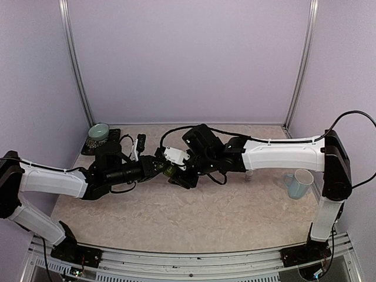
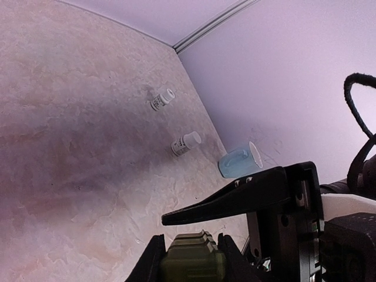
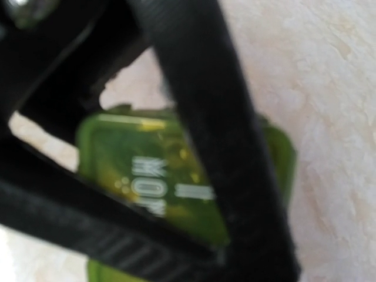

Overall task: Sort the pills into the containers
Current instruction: Open the lid of the pill container.

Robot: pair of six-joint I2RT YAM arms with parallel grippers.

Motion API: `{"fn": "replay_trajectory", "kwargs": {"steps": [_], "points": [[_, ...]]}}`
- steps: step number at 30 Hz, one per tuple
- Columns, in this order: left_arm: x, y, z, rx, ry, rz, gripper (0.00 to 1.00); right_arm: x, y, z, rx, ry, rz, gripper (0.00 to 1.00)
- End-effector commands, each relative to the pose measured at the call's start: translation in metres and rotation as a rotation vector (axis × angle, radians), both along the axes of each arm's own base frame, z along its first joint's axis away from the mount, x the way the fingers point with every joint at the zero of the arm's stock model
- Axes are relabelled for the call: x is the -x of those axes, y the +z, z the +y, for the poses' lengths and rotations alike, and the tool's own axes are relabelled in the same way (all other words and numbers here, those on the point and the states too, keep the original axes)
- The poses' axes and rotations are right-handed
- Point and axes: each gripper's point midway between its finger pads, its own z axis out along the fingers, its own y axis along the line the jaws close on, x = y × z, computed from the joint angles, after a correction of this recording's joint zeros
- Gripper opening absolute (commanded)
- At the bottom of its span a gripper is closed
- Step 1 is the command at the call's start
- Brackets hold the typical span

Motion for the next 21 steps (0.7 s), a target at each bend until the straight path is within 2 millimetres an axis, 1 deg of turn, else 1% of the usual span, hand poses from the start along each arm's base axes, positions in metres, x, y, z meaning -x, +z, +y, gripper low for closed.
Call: {"fn": "replay_trajectory", "kwargs": {"steps": [1, 6, 9, 12, 15, 18, 21], "points": [[0.004, 0.006, -0.001, 0.022, -0.024, -0.006, 0.23, -0.012, 0.001, -0.005, 0.009, -0.055, -0.083, 0.57], [0.004, 0.006, -0.002, 0.024, -0.028, -0.004, 0.23, -0.014, 0.002, -0.007, 0.013, -0.059, -0.104, 0.56], [0.004, 0.006, -0.003, 0.019, -0.031, -0.005, 0.23, -0.014, 0.006, -0.008, 0.008, -0.053, -0.115, 0.51], [0.005, 0.004, -0.003, 0.008, -0.036, -0.005, 0.23, -0.013, 0.013, -0.009, -0.005, -0.049, -0.129, 0.43], [0.006, 0.002, -0.004, 0.004, -0.046, -0.001, 0.23, -0.014, 0.019, -0.008, -0.017, -0.048, -0.138, 0.43], [0.006, 0.0, -0.006, -0.005, -0.051, 0.001, 0.23, -0.013, 0.019, -0.005, -0.014, -0.039, -0.13, 0.42], [0.005, -0.005, -0.007, -0.036, -0.049, 0.0, 0.23, -0.007, 0.02, -0.002, -0.011, -0.011, -0.09, 0.39]]}}
